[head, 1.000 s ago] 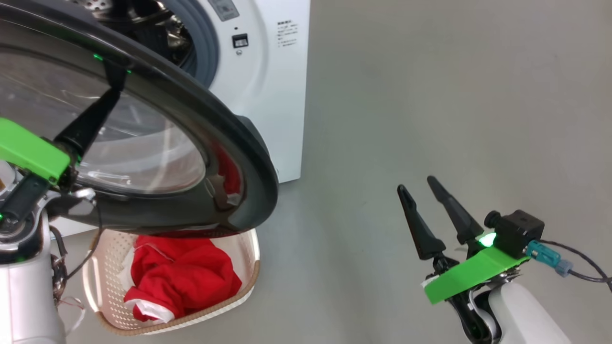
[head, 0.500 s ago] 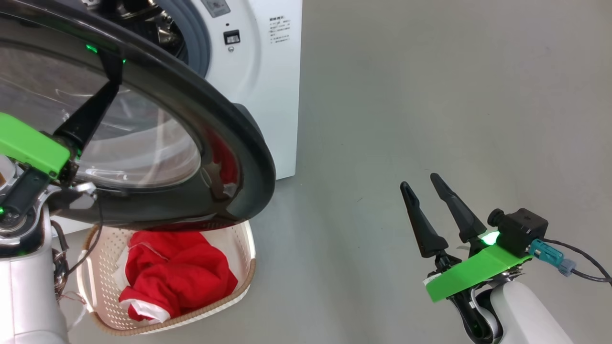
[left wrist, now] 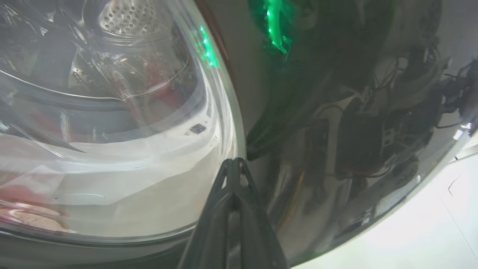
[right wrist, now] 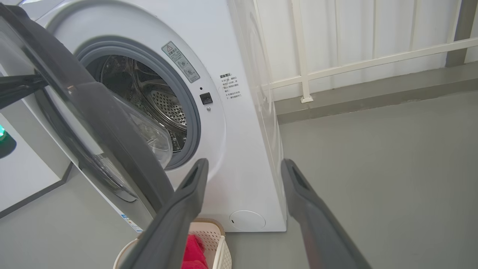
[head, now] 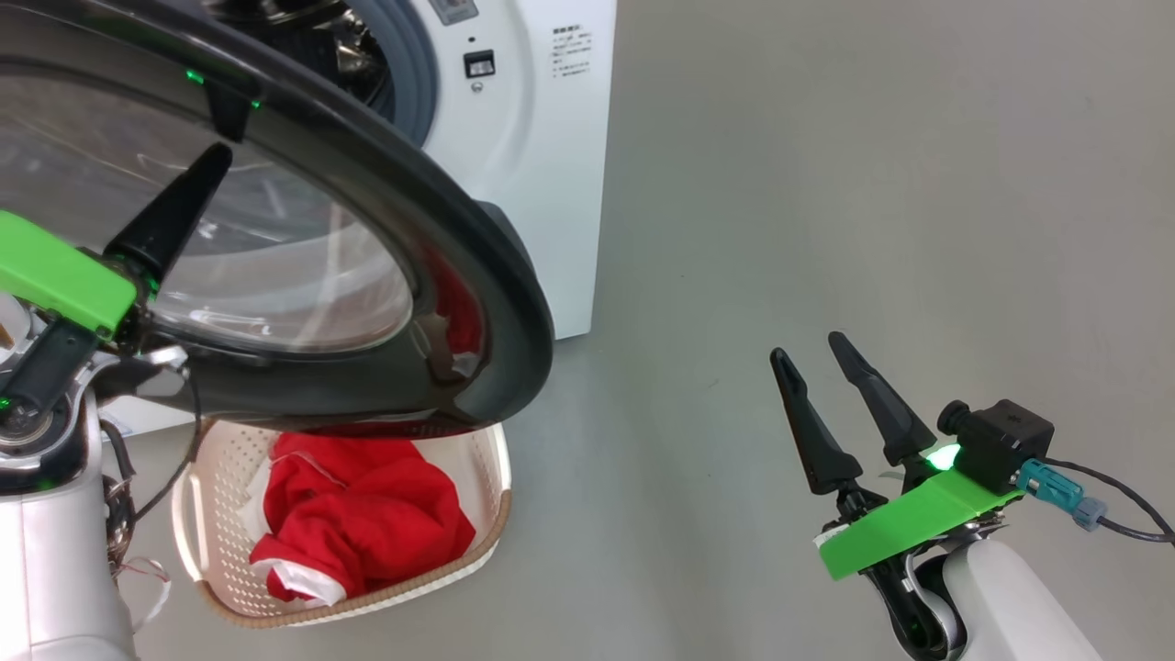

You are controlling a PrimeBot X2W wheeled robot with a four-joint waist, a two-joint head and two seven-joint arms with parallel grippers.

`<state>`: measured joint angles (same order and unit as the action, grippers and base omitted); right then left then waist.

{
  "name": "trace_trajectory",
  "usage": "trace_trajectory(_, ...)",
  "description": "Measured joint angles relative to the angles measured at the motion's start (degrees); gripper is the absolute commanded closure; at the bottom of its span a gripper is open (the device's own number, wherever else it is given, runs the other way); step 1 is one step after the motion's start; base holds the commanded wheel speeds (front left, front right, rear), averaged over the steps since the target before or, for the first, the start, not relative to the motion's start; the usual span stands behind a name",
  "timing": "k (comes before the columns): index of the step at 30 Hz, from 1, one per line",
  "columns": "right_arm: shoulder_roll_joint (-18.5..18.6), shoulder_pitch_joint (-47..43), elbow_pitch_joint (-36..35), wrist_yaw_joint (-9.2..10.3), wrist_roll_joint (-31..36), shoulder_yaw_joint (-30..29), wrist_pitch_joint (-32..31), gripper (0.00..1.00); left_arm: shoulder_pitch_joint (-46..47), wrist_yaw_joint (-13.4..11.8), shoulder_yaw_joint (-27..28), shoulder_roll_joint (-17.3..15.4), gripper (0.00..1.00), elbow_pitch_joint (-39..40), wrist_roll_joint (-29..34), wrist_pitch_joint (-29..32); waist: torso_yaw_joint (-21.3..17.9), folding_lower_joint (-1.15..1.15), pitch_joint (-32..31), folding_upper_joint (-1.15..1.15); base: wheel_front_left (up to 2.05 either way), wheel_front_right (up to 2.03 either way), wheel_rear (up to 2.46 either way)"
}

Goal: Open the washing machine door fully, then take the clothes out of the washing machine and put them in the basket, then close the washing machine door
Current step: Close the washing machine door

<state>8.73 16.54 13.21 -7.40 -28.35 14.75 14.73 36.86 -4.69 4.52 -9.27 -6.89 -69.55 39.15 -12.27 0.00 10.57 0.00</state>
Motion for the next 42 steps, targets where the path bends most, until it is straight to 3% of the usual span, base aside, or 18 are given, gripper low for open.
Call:
trace_trajectory(7,0.11,0.0,0.09,0.0,0.0,0.0,0.0,0.0,-0.62,0.48,0.03,-0.12,1.0,1.46,0.35,-0.51,1.81,0.0,-0.87,0.0,0.0,0.0,0.0)
trace_trajectory(9,0.23,0.0,0.13,0.0,0.0,0.0,0.0,0.0,-1.43,0.84,0.11,-0.37,0.6,1.8,0.86,-0.92,2.43,0.0,-1.15,0.0,0.0,0.0,0.0)
trace_trajectory(10,0.31,-0.01,0.13,0.0,0.0,0.0,0.0,0.0,-1.83,0.93,0.13,-0.54,0.49,1.82,1.0,-0.97,2.77,0.0,-1.28,0.0,0.0,0.0,0.0)
trace_trajectory(11,0.36,-0.01,0.13,0.0,0.0,0.0,0.0,0.0,-2.32,1.02,0.05,-0.86,0.49,2.03,1.56,-1.13,3.1,0.0,-1.41,0.0,0.0,0.0,0.0)
trace_trajectory(13,0.51,-0.01,0.14,0.0,0.0,0.0,0.0,0.0,-3.15,2.02,-0.19,-1.64,0.06,2.38,2.93,-1.81,3.81,0.0,-1.62,0.0,0.0,0.0,0.0)
trace_trajectory(14,0.54,-0.01,0.14,0.0,0.0,0.0,0.0,0.0,-3.53,2.08,-0.16,-1.74,0.0,2.59,3.02,-2.12,4.17,0.0,-1.71,0.0,0.0,0.0,0.0)
trace_trajectory(27,0.92,-0.05,0.18,0.0,0.0,0.0,0.0,0.0,-10.95,7.99,-0.27,-3.69,0.0,6.54,11.02,-11.23,7.7,0.0,-2.79,0.0,0.0,0.0,0.0)
trace_trajectory(34,1.13,-0.09,0.19,0.0,-0.01,-0.01,0.0,0.0,-16.61,9.07,-0.37,-3.79,0.0,9.16,17.85,-19.42,8.77,0.0,-2.99,0.0,0.0,0.0,0.0)
trace_trajectory(42,1.57,-0.1,0.18,0.0,-0.01,0.11,0.0,0.0,-23.99,10.6,-0.73,-3.57,0.0,10.06,26.4,-33.15,9.22,0.0,-3.22,0.0,0.0,0.0,0.0)
